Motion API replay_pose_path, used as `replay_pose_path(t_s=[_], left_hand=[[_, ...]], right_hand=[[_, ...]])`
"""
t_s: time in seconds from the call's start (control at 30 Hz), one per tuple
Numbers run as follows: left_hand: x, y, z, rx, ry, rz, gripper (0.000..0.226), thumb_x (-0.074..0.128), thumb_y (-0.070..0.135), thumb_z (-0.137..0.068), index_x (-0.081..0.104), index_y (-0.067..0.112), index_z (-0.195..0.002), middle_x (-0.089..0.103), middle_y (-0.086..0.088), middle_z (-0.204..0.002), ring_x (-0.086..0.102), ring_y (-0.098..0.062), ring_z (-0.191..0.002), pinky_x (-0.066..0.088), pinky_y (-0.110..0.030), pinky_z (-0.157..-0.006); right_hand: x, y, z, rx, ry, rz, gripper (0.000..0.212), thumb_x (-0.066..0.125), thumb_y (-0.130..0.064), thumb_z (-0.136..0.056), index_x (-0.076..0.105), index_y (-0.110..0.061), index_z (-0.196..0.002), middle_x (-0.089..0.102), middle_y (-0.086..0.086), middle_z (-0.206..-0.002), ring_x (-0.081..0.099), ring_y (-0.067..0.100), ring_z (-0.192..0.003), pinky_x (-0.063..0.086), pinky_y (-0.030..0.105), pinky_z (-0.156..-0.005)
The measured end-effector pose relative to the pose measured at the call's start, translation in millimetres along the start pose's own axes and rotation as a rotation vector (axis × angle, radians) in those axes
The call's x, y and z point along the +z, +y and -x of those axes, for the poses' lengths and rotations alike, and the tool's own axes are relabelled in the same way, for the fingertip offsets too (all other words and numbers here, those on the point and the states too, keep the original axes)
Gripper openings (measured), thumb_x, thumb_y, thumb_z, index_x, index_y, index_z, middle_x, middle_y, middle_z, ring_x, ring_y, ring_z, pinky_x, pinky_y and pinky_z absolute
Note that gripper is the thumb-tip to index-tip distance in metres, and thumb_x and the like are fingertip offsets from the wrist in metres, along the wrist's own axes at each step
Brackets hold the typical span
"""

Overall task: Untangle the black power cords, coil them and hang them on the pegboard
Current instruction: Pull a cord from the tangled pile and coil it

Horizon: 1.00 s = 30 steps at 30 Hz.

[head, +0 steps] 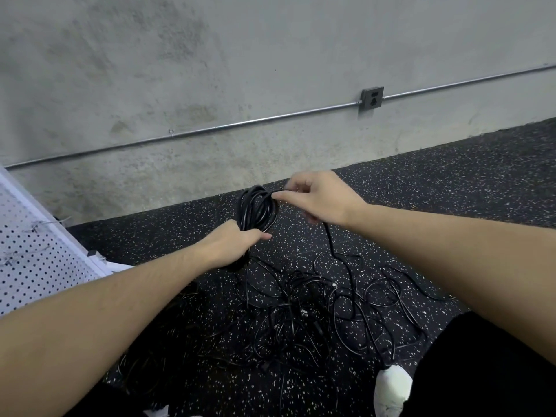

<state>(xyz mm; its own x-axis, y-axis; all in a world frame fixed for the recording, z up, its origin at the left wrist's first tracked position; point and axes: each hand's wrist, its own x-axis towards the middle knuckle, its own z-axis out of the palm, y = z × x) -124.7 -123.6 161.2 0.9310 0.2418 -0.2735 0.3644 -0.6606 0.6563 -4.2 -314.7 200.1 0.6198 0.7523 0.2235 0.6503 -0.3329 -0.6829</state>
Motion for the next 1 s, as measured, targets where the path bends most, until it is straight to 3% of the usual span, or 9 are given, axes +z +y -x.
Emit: replay_pose_path(t_s=[0.1, 0.23, 0.43, 0.57, 0.63, 0.67, 0.77, 0.87, 1.0], left_hand=[[4, 4, 1, 0.046, 0.011, 0.0, 0.022, 0.055, 0.053, -0.098, 0.075, 0.049, -0.108, 0.066, 0.002, -0.099, 0.066, -0.022, -0.097, 0.048, -0.035, -0.095], [4, 8, 1, 0.067, 0.015, 0.078, 0.026, 0.055, 0.053, -0.096, 0.078, 0.049, -0.086, 0.055, -0.002, -0.073, 0.055, -0.016, -0.068, 0.046, -0.036, -0.079], [8, 24, 8, 0.219, 0.037, 0.176, 0.079, 0.044, 0.065, -0.073, 0.074, -0.002, -0.103, 0.056, -0.017, -0.076, 0.049, -0.02, -0.065, 0.047, -0.033, -0.073], [14, 41, 16, 0.338, 0.023, 0.277, 0.047, 0.043, 0.042, -0.084, 0.081, 0.019, -0.101, 0.058, -0.012, -0.081, 0.048, -0.007, -0.06, 0.04, -0.029, -0.065], [15, 46, 22, 0.36, 0.041, 0.295, 0.038, 0.043, 0.029, -0.094, 0.081, 0.021, -0.095, 0.053, -0.022, -0.085, 0.052, -0.005, -0.057, 0.04, -0.045, -0.067], [14, 47, 23, 0.357, 0.049, 0.289, 0.038, 0.043, 0.026, -0.096, 0.08, 0.021, -0.092, 0.037, -0.034, -0.113, 0.052, -0.012, -0.056, 0.041, -0.054, -0.068], [14, 41, 23, 0.313, 0.006, 0.357, 0.039, 0.041, 0.031, -0.085, 0.08, 0.027, -0.083, 0.05, -0.036, -0.08, 0.044, -0.028, -0.058, 0.041, -0.041, -0.058], [18, 42, 21, 0.253, -0.034, 0.439, 0.045, 0.039, 0.033, -0.085, 0.082, 0.028, -0.098, 0.065, -0.02, -0.085, 0.061, -0.019, -0.068, 0.05, -0.029, -0.063], [17, 45, 19, 0.228, -0.092, 0.555, 0.041, 0.039, 0.017, -0.101, 0.079, 0.016, -0.11, 0.077, -0.008, -0.105, 0.07, -0.025, -0.103, 0.051, -0.041, -0.094]], right_hand=[[0, 2, -4, 0.041, 0.075, 0.064, 0.048, 0.065, -0.057, -0.091, 0.048, -0.018, -0.068, 0.048, -0.006, -0.056, 0.038, 0.008, -0.047, 0.04, 0.029, -0.053], [0, -2, -10, 0.106, 0.014, -0.218, 0.033, 0.058, -0.043, -0.1, 0.058, -0.012, -0.091, 0.045, -0.008, -0.06, 0.036, 0.006, -0.048, 0.033, 0.023, -0.05], [9, -8, -14, 0.138, 0.154, -0.585, 0.012, 0.063, -0.038, -0.099, 0.067, -0.028, -0.092, 0.067, 0.003, -0.091, 0.057, 0.019, -0.075, 0.047, 0.033, -0.07], [11, -13, -14, 0.164, 0.179, -0.847, 0.012, 0.062, -0.026, -0.101, 0.054, -0.028, -0.11, 0.065, 0.01, -0.109, 0.069, 0.02, -0.084, 0.058, 0.035, -0.064], [12, -15, -13, 0.209, 0.161, -0.931, 0.026, 0.062, -0.027, -0.101, 0.048, -0.03, -0.122, 0.068, 0.014, -0.108, 0.071, 0.023, -0.083, 0.061, 0.038, -0.068], [13, -17, -12, 0.237, 0.153, -0.964, 0.032, 0.062, -0.028, -0.101, 0.044, -0.029, -0.128, 0.069, 0.015, -0.105, 0.071, 0.023, -0.08, 0.061, 0.038, -0.068], [20, -25, -16, 0.306, 0.185, -1.027, 0.033, 0.059, -0.028, -0.102, 0.045, -0.023, -0.132, 0.062, 0.007, -0.088, 0.062, 0.014, -0.065, 0.054, 0.031, -0.06], [24, -29, -25, 0.326, 0.24, -1.1, 0.02, 0.059, -0.027, -0.102, 0.052, -0.021, -0.12, 0.049, -0.001, -0.075, 0.045, 0.007, -0.053, 0.039, 0.023, -0.05], [24, -28, -28, 0.358, 0.243, -1.184, 0.011, 0.058, -0.026, -0.103, 0.052, -0.022, -0.112, 0.046, -0.002, -0.071, 0.041, 0.008, -0.05, 0.035, 0.025, -0.052]])
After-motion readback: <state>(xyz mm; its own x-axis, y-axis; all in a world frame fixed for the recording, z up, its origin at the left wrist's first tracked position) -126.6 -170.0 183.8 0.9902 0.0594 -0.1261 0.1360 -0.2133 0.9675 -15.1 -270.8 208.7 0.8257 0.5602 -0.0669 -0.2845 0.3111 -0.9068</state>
